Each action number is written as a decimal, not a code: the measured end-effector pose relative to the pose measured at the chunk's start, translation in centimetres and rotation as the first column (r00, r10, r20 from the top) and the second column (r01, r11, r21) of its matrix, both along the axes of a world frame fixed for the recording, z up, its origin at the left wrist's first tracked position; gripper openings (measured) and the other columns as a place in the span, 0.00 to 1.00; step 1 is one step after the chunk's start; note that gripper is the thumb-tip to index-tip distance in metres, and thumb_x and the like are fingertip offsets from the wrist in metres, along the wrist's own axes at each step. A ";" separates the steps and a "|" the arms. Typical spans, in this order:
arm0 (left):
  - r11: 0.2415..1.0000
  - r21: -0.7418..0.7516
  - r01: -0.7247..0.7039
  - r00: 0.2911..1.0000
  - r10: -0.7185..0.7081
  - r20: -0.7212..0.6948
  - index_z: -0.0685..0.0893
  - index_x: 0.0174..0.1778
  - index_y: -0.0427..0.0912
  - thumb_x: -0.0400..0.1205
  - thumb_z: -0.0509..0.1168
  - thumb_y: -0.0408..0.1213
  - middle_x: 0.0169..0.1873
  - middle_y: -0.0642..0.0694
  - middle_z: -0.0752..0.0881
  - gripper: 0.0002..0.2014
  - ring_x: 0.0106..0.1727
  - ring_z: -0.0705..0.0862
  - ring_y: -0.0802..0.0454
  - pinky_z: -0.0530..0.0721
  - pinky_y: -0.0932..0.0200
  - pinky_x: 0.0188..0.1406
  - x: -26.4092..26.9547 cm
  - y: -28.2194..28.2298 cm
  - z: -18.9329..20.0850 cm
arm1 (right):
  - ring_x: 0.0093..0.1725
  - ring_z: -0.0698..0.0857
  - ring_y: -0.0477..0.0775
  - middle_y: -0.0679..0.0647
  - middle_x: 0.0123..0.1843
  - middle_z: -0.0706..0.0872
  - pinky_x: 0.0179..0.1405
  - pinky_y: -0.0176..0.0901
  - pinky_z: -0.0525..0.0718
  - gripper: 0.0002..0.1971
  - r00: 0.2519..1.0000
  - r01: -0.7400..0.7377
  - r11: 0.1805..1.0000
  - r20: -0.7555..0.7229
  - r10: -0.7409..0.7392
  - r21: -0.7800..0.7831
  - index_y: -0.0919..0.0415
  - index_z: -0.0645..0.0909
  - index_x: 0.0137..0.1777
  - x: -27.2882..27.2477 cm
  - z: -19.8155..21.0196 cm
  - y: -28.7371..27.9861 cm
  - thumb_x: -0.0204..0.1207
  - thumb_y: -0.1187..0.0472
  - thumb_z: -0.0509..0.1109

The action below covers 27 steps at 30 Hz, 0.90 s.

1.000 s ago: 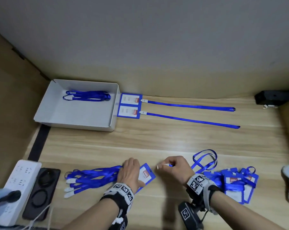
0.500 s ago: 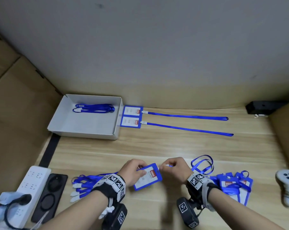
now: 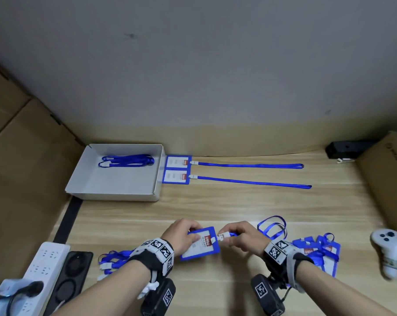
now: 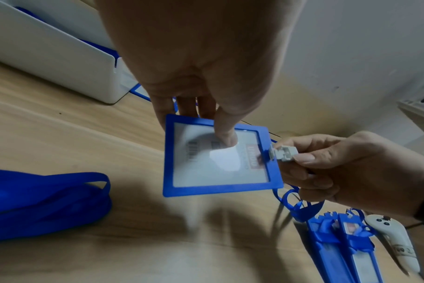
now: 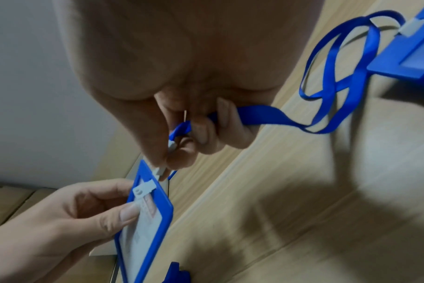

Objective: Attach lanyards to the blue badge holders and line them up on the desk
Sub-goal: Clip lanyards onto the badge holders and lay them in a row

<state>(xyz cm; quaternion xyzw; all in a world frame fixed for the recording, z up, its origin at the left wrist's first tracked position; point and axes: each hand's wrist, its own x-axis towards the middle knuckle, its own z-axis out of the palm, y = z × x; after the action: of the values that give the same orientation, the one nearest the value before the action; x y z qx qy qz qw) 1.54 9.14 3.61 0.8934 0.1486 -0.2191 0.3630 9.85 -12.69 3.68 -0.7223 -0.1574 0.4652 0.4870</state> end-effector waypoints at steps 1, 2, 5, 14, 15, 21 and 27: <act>1.000 0.010 -0.001 1.000 0.001 -0.002 0.90 0.54 0.51 0.80 0.69 0.40 0.50 0.53 0.90 0.09 0.52 0.86 0.53 0.83 0.55 0.57 0.1 0.0 0.1 | 0.27 0.76 0.36 0.39 0.26 0.83 0.27 0.26 0.71 0.08 1.000 -0.019 1.000 0.002 0.019 -0.005 0.62 0.85 0.48 0.1 0.0 0.1 0.76 0.74 0.69; 1.000 0.024 -0.001 1.000 0.001 -0.003 0.90 0.55 0.52 0.80 0.69 0.40 0.50 0.54 0.90 0.09 0.53 0.86 0.54 0.83 0.55 0.57 0.2 0.0 0.2 | 0.29 0.77 0.37 0.39 0.28 0.83 0.30 0.27 0.72 0.07 0.999 -0.034 0.999 0.015 0.034 -0.010 0.61 0.84 0.48 0.2 0.0 0.2 0.75 0.73 0.70; 0.997 0.082 -0.015 1.000 0.014 0.010 0.89 0.57 0.54 0.80 0.68 0.42 0.52 0.55 0.90 0.11 0.54 0.86 0.54 0.83 0.53 0.58 0.6 0.0 0.5 | 0.35 0.78 0.44 0.45 0.36 0.84 0.36 0.37 0.75 0.11 0.995 -0.030 0.999 0.095 0.031 -0.017 0.58 0.84 0.45 0.1 -0.5 1.0 0.69 0.54 0.79; 0.984 0.174 -0.045 0.998 0.038 0.044 0.89 0.56 0.57 0.82 0.67 0.43 0.50 0.53 0.90 0.09 0.52 0.86 0.51 0.85 0.52 0.52 2.2 0.4 1.9 | 0.32 0.77 0.41 0.44 0.34 0.83 0.37 0.39 0.77 0.08 0.973 0.091 0.993 0.217 -0.072 -0.075 0.55 0.81 0.38 0.7 -1.9 3.2 0.72 0.53 0.75; 0.985 0.163 -0.054 0.998 0.048 0.044 0.89 0.57 0.56 0.82 0.67 0.43 0.51 0.54 0.90 0.10 0.52 0.86 0.51 0.85 0.52 0.53 2.3 0.6 2.0 | 0.33 0.79 0.42 0.44 0.34 0.84 0.38 0.41 0.78 0.07 0.978 0.094 0.994 0.193 -0.082 -0.054 0.58 0.82 0.39 0.9 -1.9 3.3 0.72 0.54 0.72; 0.990 0.114 -0.086 0.993 0.076 0.085 0.89 0.61 0.53 0.82 0.68 0.40 0.56 0.53 0.90 0.12 0.56 0.85 0.53 0.83 0.57 0.57 3.2 0.6 2.3 | 0.29 0.78 0.38 0.48 0.34 0.84 0.33 0.31 0.76 0.06 0.980 0.073 0.997 0.188 -0.065 -0.037 0.63 0.83 0.44 1.6 -1.4 3.4 0.80 0.70 0.67; 0.992 0.012 -0.129 0.990 0.128 0.064 0.90 0.57 0.51 0.81 0.70 0.40 0.51 0.54 0.90 0.10 0.51 0.86 0.56 0.84 0.57 0.55 3.2 0.9 2.0 | 0.23 0.78 0.39 0.52 0.30 0.83 0.21 0.28 0.73 0.07 0.981 0.163 0.986 0.104 -0.166 0.034 0.67 0.83 0.44 1.8 -0.6 3.2 0.81 0.74 0.66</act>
<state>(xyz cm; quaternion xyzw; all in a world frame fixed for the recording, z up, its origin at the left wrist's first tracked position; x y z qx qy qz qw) 4.78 10.04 5.64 0.8914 0.1960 -0.1659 0.3734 11.62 -9.46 3.10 -0.7504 -0.1288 0.3819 0.5239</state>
